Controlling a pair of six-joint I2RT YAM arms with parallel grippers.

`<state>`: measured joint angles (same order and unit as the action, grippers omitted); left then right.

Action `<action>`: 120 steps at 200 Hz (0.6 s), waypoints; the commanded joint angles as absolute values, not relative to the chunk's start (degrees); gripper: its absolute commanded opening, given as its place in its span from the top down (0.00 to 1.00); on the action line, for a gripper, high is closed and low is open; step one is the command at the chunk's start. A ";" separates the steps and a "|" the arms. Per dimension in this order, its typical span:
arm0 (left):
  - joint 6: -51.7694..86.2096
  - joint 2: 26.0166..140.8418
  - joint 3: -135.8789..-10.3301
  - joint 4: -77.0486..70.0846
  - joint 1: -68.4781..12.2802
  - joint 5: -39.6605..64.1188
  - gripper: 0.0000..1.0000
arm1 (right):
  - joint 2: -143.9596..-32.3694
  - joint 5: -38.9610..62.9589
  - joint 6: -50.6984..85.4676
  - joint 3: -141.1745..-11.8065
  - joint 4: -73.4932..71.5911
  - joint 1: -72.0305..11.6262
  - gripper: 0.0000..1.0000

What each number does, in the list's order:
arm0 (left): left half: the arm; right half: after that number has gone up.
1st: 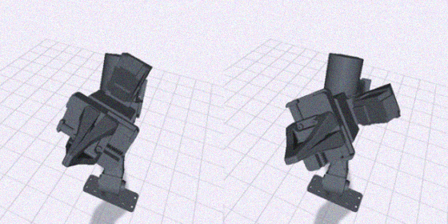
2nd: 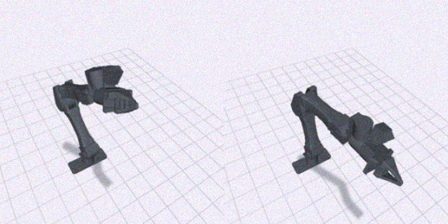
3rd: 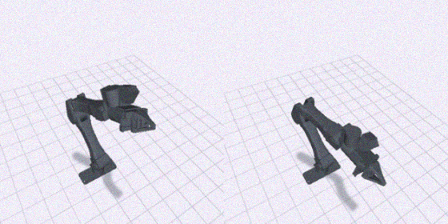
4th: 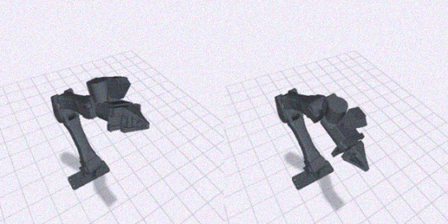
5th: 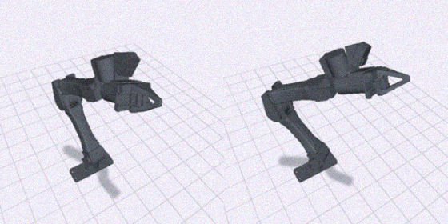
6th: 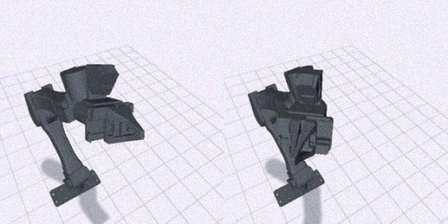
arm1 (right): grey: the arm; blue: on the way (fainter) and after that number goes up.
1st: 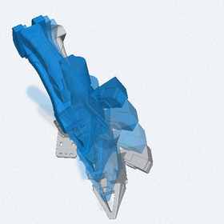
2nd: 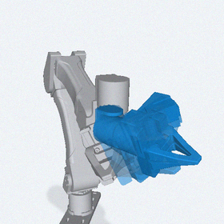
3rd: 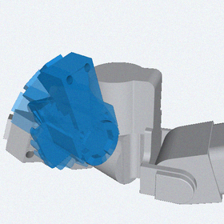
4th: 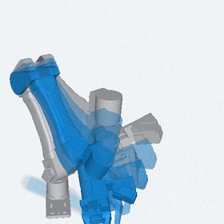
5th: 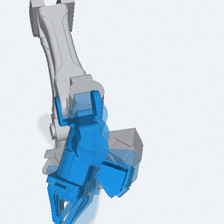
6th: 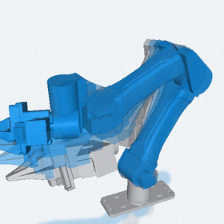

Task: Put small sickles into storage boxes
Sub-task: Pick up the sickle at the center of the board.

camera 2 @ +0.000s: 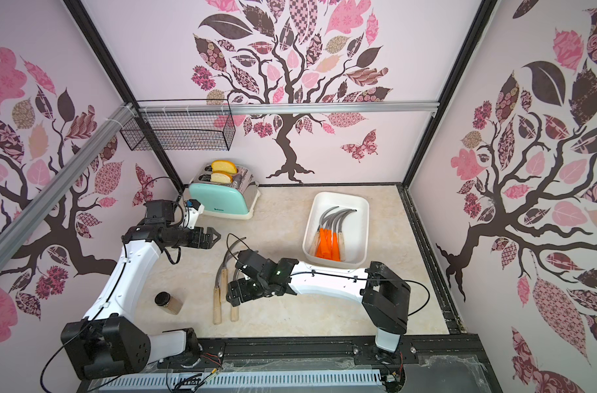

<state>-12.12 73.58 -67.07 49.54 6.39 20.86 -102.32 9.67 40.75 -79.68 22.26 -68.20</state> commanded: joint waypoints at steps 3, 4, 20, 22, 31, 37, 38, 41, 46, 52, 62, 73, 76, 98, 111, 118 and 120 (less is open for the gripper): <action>-10.01 74.18 -69.53 49.89 6.62 19.76 0.02 | -105.86 0.48 36.63 -85.77 35.46 -68.55 0.17; -9.93 74.13 -69.57 49.86 6.65 19.68 0.02 | -105.97 0.19 36.64 -85.91 35.71 -68.55 0.17; -8.87 74.00 -69.99 50.12 6.65 18.37 0.02 | -107.38 -1.62 36.90 -86.44 37.14 -68.56 0.20; -8.65 73.98 -69.99 50.21 6.67 18.19 0.02 | -107.64 -1.66 36.98 -86.39 37.32 -68.56 0.20; -7.98 73.79 -70.07 50.27 6.66 17.54 0.02 | -108.85 -1.97 37.24 -87.36 38.43 -68.56 0.23; -7.64 73.70 -70.13 50.40 6.66 17.16 0.02 | -109.69 -2.14 37.51 -87.86 39.05 -68.65 0.25; -7.55 73.68 -70.09 50.42 6.67 17.06 0.02 | -109.86 -2.17 37.56 -87.92 39.12 -68.69 0.25; -7.29 73.57 -70.13 50.42 6.62 16.84 0.02 | -110.39 -2.26 37.69 -88.27 39.35 -68.80 0.27; -6.87 73.53 -70.13 50.34 6.74 16.36 0.02 | -111.17 -2.36 37.83 -88.87 39.81 -68.87 0.28; -6.26 73.52 -70.16 50.27 6.77 15.95 0.02 | -112.11 -2.50 38.04 -89.60 40.34 -68.97 0.29; -5.33 73.71 -70.47 50.40 6.83 15.44 0.02 | -113.52 -3.16 38.14 -91.08 40.97 -69.36 0.30; -4.61 73.98 -70.83 50.91 6.90 15.27 0.02 | -115.20 -4.11 38.22 -92.84 41.94 -69.76 0.30; -4.39 74.06 -70.98 50.96 6.94 15.09 0.02 | -115.67 -4.35 38.23 -93.42 42.27 -69.84 0.30; -3.41 74.61 -71.55 51.79 7.24 13.93 0.02 | -118.67 -5.10 38.32 -97.00 43.09 -71.00 0.30; -2.95 74.71 -71.64 51.75 7.60 12.86 0.02 | -120.65 -4.81 38.47 -99.38 43.88 -71.67 0.30; -2.67 74.72 -71.66 51.61 8.05 12.59 0.02 | -121.68 -4.81 38.41 -100.53 44.21 -71.98 0.30; -2.58 74.78 -71.64 51.55 8.27 12.53 0.02 | -121.89 -4.83 38.41 -100.81 44.23 -72.05 0.30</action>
